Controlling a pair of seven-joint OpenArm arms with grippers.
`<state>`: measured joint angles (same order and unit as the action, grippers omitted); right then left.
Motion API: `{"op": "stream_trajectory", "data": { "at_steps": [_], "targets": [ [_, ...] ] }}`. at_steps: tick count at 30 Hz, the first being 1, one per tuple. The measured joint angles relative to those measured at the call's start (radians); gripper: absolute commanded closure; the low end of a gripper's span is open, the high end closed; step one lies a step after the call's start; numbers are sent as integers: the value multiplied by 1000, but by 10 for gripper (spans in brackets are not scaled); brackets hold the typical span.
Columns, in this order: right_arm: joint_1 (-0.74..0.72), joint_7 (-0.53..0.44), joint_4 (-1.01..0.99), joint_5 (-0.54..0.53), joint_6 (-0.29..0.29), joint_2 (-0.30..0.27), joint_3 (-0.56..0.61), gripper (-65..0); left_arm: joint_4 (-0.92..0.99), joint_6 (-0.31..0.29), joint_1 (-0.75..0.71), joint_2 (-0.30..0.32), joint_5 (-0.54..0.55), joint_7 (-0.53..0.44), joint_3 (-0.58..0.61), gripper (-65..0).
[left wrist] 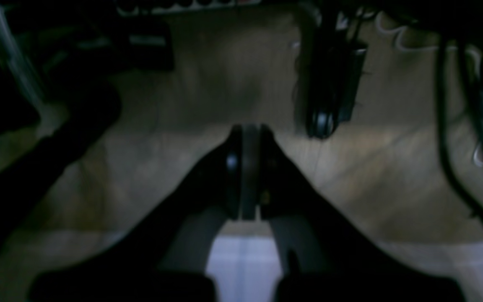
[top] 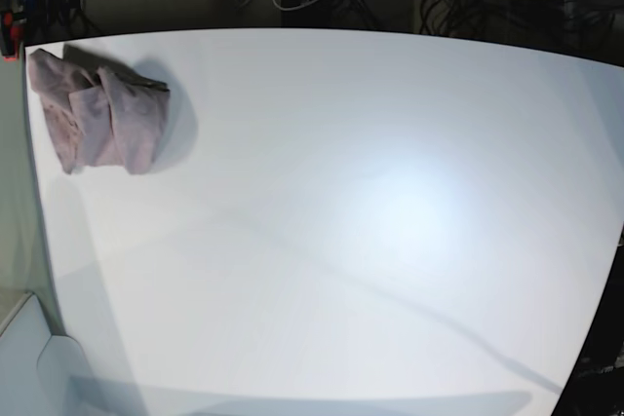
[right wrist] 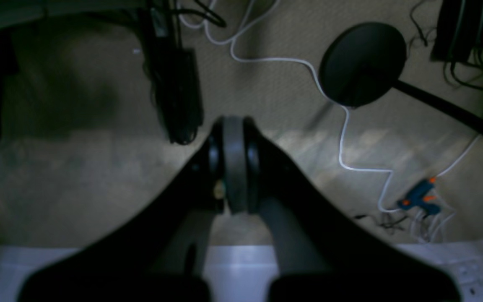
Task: Layout the t-shirt on the table in an organized manner, then fold the t-shirt properly
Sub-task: 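Move the right gripper from rest toward the bunched pink t-shirt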
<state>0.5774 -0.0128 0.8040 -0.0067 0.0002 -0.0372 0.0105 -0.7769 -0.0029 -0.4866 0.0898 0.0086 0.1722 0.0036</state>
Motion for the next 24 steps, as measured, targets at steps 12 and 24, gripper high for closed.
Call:
{"op": "stream_trajectory", "data": {
  "at_steps": [12,24],
  "targets": [
    [326,-2,602,0,-6,-92,-12,0,-699,8,-336,92,1,9,-2,-1],
    [494,14,1067,-5,-5,-87,-192,0,-1155,9,-520,117,1,14,-3,-1]
  ]
}}
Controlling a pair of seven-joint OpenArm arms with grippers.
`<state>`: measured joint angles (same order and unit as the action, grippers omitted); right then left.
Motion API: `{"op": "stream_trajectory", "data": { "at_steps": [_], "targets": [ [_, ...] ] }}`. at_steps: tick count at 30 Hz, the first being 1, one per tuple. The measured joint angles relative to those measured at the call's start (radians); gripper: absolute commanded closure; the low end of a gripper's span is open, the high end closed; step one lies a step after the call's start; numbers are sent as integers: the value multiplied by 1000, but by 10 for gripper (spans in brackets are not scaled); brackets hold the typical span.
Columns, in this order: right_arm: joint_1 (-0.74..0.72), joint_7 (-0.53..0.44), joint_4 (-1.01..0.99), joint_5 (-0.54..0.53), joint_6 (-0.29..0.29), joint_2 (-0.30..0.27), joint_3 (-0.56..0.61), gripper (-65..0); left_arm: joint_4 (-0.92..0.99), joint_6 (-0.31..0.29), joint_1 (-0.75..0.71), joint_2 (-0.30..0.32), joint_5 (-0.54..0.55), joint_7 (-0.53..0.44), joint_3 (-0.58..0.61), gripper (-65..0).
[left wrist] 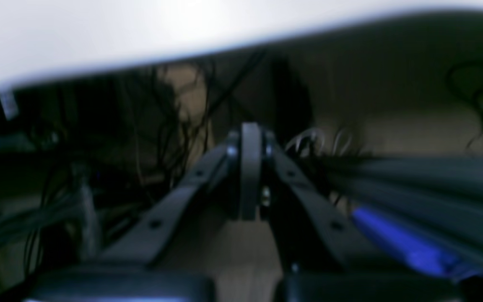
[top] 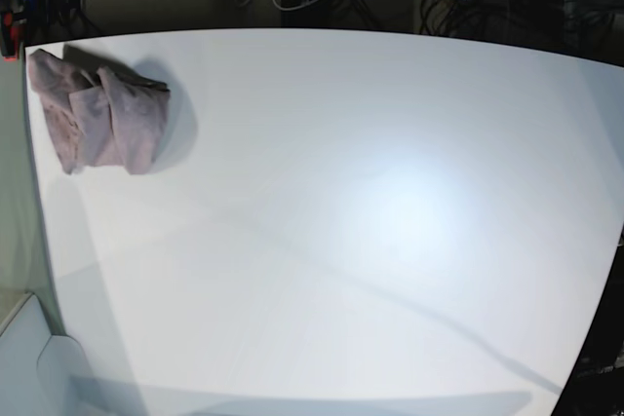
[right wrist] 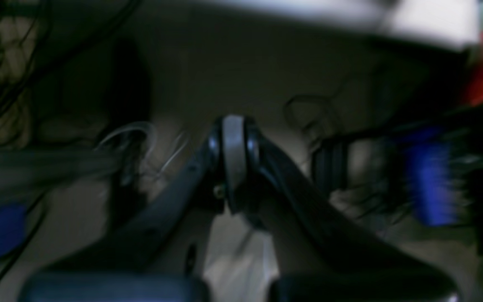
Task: Layout the t-shirt on the table in an organized manner, then fold the t-shirt properly
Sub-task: 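Move the right gripper from rest toward the bunched pink t-shirt, then grasp the bunched pink t-shirt with the right gripper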
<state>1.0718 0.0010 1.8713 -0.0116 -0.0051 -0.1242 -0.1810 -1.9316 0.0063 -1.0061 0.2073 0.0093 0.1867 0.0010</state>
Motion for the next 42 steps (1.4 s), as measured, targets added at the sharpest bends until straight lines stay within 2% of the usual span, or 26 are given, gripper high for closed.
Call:
{"op": "stream_trajectory", "data": {
  "at_steps": [5,9,12,14,17,20,25,27,29,32,36,40,42],
  "targets": [
    [-3,14,148,0,1,3,-42,0,-43,-2,-1,-11,3,2,-47,-1],
    [-64,40,150,-1,0,23,-47,0,-43,-3,0,-16,126,6,-102,-1],
    [-109,35,150,-1,-2,66,-78,-94,-43,-3,2,-16,216,8,-147,-4],
    [-147,37,150,1,-1,89,-116,-192,-43,-2,1,-13,244,9,-172,-4],
    [-196,37,150,0,-2,100,-138,-306,-43,-2,2,-11,257,46,-201,-4],
    [-236,37,150,0,-2,89,-164,-365,-43,-3,20,-15,258,117,-207,-5],
    [-280,43,146,-1,-2,52,-165,-374,-66,-2,63,-22,259,208,-209,-22],
    [-319,111,146,-1,-2,53,-165,-374,-73,-2,70,-24,262,233,-209,-89],
    [-361,188,146,-1,-4,51,-165,-374,-73,-2,80,-24,278,242,-209,-194],
    [-392,225,146,-1,-5,30,-160,-374,-73,-2,91,-22,349,240,-210,-290],
    [-397,241,146,-1,-5,31,-158,-374,-73,-2,99,-19,414,241,-243,-297],
    [-420,249,146,-1,-6,31,-158,-374,-73,-2,129,-14,426,234,-247,-297],
    [-434,246,146,-1,-47,31,-156,-374,-73,-2,126,-14,426,240,-248,-297]
  ]
}}
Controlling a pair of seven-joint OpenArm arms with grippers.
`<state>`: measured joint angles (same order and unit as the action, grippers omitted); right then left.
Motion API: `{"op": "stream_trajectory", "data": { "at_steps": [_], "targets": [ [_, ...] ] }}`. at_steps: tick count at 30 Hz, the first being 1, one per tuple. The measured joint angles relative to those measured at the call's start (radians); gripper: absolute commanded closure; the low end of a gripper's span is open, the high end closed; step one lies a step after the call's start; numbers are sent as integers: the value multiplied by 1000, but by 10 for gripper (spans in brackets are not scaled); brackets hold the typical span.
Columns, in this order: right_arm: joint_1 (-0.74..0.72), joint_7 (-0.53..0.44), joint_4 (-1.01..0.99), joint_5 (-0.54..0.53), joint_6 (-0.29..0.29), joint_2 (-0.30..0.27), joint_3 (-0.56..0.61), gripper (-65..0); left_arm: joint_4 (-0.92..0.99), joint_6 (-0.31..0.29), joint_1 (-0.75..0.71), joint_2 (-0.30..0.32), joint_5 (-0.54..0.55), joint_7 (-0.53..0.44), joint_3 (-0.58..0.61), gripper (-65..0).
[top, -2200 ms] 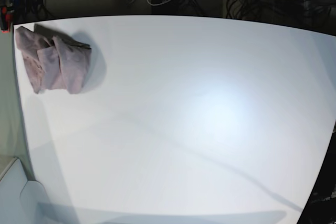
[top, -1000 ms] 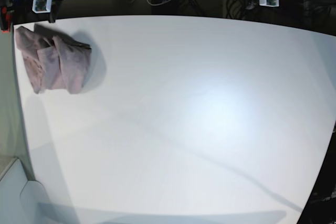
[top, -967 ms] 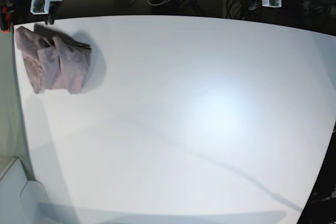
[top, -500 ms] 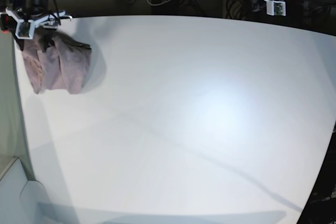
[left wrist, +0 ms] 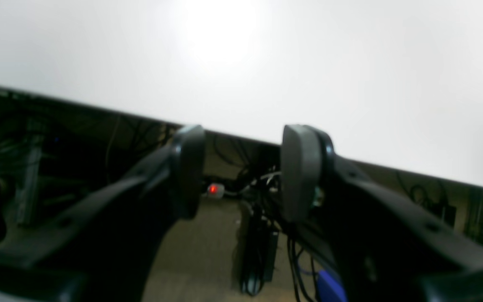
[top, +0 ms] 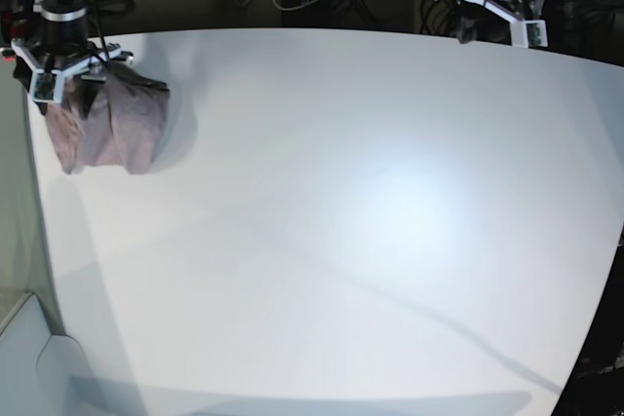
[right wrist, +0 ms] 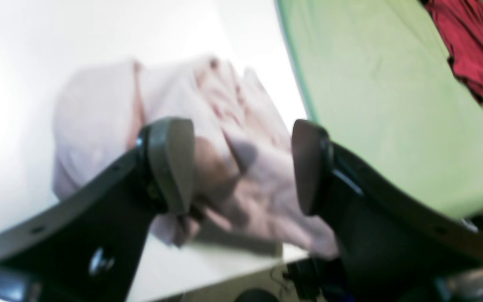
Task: Layout the t-shirt on the table in an organized manner, then fold the t-shirt properly
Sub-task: 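Grasp the bunched pink t-shirt with the right gripper, then lift the t-shirt with the right gripper and drag it onto the table center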
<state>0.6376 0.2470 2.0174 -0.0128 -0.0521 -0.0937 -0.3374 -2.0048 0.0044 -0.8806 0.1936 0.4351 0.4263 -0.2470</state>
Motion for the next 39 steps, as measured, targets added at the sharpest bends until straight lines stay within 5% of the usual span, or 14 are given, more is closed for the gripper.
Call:
{"op": "stream_trajectory", "data": {
  "at_steps": [3,14,16,20,29,39],
  "targets": [
    [-10,26,-1,0,-40,3,-1,-374,0,0,-2,-2,0,1,1,-297],
    [-74,154,-3,0,-45,5,-3,-362,0,0,13,0,1,1,1,-297],
    [-74,153,-3,0,-46,5,-2,-291,0,0,13,-2,1,1,1,-297],
    [-69,154,-3,4,-127,6,-2,0,0,0,11,-4,1,0,1,-297],
    [-99,180,-2,5,-139,25,-3,0,0,0,8,-6,0,1,1,-297],
    [-404,202,-2,5,-149,27,-9,0,0,0,7,-1,3,4,1,-297]
  ]
}}
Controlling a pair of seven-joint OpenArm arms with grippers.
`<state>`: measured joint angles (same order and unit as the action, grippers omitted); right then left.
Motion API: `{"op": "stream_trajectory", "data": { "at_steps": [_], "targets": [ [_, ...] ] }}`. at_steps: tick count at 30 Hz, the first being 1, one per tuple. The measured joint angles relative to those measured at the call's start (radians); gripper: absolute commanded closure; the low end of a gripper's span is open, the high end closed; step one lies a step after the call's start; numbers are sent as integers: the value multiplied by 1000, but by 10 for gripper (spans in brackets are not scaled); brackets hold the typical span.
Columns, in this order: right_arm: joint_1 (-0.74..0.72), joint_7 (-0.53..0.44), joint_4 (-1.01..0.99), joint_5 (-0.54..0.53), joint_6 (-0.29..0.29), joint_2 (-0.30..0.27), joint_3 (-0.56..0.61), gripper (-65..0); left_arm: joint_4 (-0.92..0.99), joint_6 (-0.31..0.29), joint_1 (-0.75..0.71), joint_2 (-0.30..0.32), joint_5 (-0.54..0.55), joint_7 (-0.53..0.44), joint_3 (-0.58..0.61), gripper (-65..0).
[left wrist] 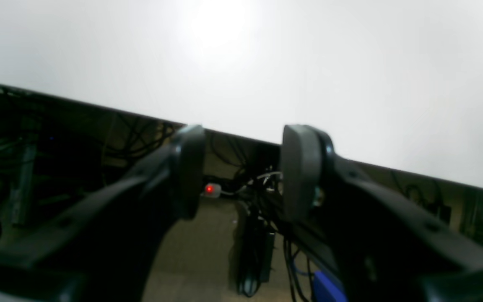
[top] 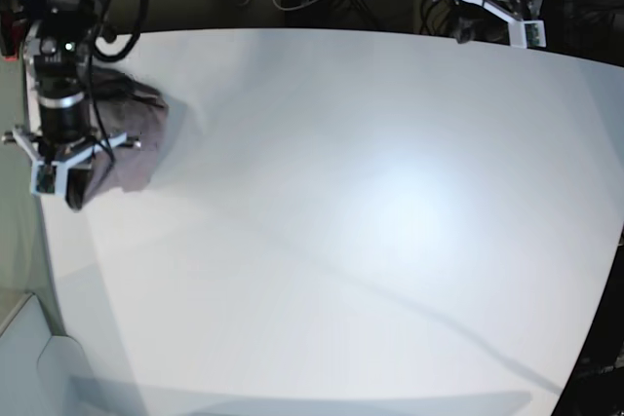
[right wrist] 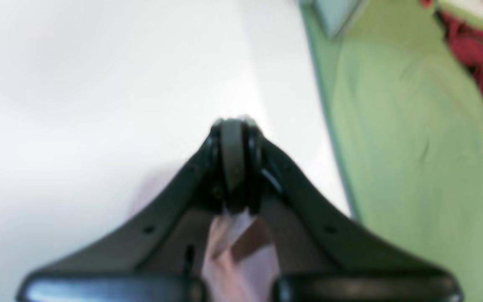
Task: Layout the t-shirt on the table in an organized manner, then fold the t-shirt properly
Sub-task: 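Lift the t-shirt with the right gripper and drag it onto the table center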
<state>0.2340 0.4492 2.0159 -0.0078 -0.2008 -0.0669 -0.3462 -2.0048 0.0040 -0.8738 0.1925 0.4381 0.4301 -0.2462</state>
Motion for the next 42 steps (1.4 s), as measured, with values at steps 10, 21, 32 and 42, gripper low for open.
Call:
{"op": "stream_trajectory", "data": {
  "at_steps": [10,21,32,42],
  "targets": [
    [-392,63,-2,5,1,31,2,0,0,0,-4,-2,-1,0,-1,-297],
    [-948,269,0,11,14,31,130,0,-2,0,-23,-10,0,0,-35,-297],
    [-1201,284,-76,151,7,156,433,0,-3,0,-42,-10,1,-2,-126,-297],
    [-1374,119,-255,299,6,221,624,0,-3,0,-32,-58,1,-4,-174,-297]
  ]
}}
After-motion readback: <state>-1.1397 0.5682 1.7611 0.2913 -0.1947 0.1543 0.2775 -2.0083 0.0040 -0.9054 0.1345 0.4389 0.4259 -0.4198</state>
